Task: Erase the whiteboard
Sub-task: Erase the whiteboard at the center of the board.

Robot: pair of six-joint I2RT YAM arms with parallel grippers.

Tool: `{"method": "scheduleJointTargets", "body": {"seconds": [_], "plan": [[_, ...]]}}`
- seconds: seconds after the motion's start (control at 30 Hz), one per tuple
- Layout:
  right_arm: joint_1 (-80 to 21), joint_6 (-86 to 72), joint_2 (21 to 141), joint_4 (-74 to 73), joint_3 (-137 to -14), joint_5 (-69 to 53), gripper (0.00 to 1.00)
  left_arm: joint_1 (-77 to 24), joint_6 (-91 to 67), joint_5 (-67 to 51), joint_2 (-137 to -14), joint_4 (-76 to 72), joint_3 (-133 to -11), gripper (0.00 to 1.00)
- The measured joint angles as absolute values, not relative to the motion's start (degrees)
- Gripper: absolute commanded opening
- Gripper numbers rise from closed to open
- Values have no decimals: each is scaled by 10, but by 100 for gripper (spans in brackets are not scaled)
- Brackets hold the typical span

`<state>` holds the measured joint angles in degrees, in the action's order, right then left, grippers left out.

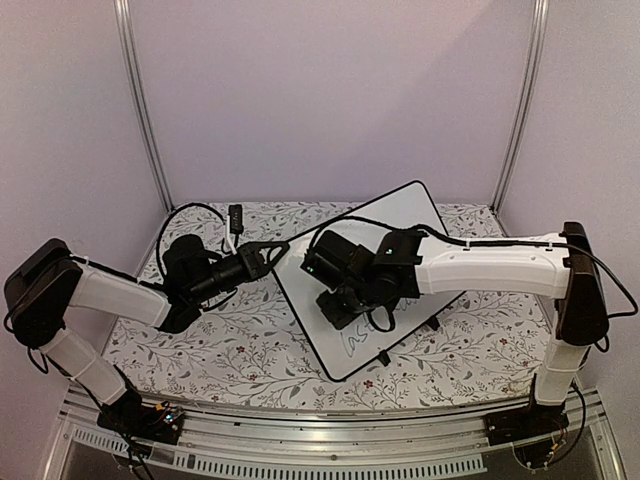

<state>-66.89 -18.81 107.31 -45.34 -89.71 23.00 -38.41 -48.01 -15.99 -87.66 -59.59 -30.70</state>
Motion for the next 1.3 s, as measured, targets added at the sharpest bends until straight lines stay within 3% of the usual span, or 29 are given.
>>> {"method": "scheduleJointTargets", "body": {"seconds": [0.63,1.3], "plan": [[-700,-219,1042,-426,-783,189,0,-384,-480,-163,-877,-598,-307,0],[-637,-185,1046,-452,-866,227,0,-385,-480,-161,-878,-600,-307,0]]}}
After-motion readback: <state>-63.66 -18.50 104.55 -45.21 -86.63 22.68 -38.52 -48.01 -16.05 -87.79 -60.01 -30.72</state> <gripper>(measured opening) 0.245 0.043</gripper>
